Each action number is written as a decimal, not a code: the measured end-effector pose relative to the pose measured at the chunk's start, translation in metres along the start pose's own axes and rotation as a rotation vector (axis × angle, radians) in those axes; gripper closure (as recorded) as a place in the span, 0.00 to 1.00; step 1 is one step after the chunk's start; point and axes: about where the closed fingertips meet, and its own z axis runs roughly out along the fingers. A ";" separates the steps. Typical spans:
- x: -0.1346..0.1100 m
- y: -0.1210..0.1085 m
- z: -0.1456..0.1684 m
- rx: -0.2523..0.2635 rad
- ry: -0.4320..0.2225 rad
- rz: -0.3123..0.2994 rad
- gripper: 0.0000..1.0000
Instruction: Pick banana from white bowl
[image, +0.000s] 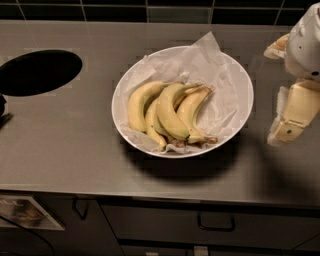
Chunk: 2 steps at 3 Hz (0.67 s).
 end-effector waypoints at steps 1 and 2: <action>-0.029 0.011 -0.002 -0.018 -0.052 -0.046 0.00; -0.062 0.027 -0.007 -0.064 -0.136 -0.105 0.00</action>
Offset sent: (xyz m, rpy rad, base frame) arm -0.0279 0.0984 0.0161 0.1834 0.0585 0.2543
